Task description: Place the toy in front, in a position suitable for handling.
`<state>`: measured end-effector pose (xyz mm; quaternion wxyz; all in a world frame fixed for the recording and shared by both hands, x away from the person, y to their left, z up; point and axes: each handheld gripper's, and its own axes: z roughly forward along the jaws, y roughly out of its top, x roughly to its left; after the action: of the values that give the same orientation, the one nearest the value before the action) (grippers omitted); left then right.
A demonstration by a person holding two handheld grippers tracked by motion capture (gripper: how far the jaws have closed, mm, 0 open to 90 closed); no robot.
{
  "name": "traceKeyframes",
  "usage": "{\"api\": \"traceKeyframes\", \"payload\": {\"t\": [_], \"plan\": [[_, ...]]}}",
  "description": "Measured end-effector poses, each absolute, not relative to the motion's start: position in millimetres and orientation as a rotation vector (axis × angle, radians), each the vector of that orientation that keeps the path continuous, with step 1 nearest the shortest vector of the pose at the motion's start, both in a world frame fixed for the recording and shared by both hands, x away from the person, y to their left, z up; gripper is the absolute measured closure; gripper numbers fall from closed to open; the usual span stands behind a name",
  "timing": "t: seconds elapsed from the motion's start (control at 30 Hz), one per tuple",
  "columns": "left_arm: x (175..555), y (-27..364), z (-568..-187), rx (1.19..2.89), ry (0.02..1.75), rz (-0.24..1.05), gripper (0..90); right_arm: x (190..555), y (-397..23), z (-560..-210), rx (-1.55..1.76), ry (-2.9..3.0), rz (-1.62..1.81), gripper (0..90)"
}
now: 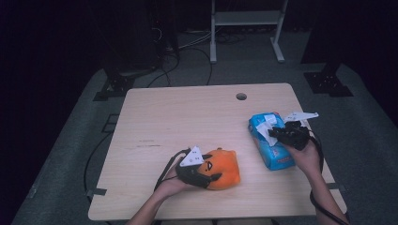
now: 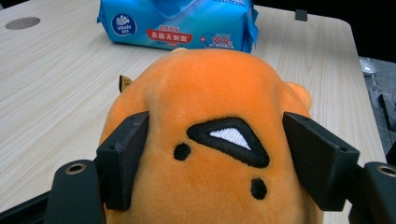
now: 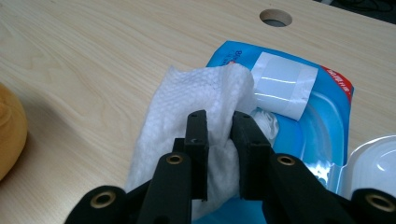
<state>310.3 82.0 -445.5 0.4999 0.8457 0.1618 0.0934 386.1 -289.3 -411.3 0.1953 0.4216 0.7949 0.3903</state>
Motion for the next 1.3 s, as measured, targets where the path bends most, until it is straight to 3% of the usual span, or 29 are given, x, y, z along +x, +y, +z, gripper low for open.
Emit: {"api": "traceKeyframes", "payload": {"t": [0.4,0.87,1.3], "plan": [[310,82,-446,2.041,0.397,0.221,24.6,384,-296,-411,1.204,2.223,1.112,84.4],[311,82,-447,2.035,0.399,0.223,23.9,363,-283,-370,1.077,2.19,1.231,85.5],[312,82,-448,2.029,0.399,0.215,22.2,282,-225,-327,0.726,2.347,1.501,85.5]]}}
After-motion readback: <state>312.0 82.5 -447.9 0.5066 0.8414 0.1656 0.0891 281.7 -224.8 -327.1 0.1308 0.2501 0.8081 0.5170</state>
